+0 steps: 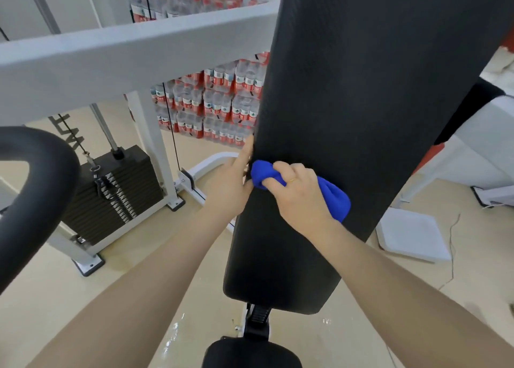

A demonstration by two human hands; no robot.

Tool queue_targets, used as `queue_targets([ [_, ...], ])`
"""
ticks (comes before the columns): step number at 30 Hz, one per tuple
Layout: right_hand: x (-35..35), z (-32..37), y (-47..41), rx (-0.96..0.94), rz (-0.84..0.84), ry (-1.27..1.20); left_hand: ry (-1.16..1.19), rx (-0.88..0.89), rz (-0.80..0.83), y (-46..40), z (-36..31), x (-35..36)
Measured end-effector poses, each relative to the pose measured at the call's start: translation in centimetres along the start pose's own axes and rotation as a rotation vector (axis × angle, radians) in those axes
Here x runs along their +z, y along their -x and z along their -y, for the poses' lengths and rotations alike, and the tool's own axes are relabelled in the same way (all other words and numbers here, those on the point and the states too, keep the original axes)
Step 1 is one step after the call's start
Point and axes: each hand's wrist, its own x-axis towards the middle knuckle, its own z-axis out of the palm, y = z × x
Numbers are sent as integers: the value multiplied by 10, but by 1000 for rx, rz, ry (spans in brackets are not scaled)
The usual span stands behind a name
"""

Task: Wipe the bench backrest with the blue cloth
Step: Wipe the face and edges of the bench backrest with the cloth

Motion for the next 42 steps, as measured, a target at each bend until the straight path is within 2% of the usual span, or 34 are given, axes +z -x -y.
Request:
queue_targets([
  [2,-15,-5,-14,-46,57,40,9,-26,46,2,1,-1],
  [6,-48,-29,-78,62,-183,150,20,-98,88,3,0,-6],
  [9,-34,-24,-78,72,-233,134,34,-88,83,5,0,-4],
  [11,-10,-9,-53,58,-197,69,19,-53,39,5,4,0],
  [13,9,9,-26,16,-87,7,4,-51,16,5,8,3],
  [16,7,11,-20,-2,10,-35,21,-62,20,7,12,5],
  [21,-31,-14,-67,32,-163,70,53,-91,83,10,12,0],
  [25,-25,-12,-75,98,-226,102,108,-58,89,8,11,-1],
  [29,16,20,-22,23,-95,-5,185,-131,33,8,16,3],
  [33,22,33,-8,92,-16,-67,359,-140,-24,16,20,9],
  [35,6,21,-19,61,-62,-12,427,-150,8,18,21,9],
  [38,-11,-1,-38,119,-172,72,522,-158,119,17,26,3],
  [42,7,8,-30,144,-186,86,434,-103,226,6,35,-5],
])
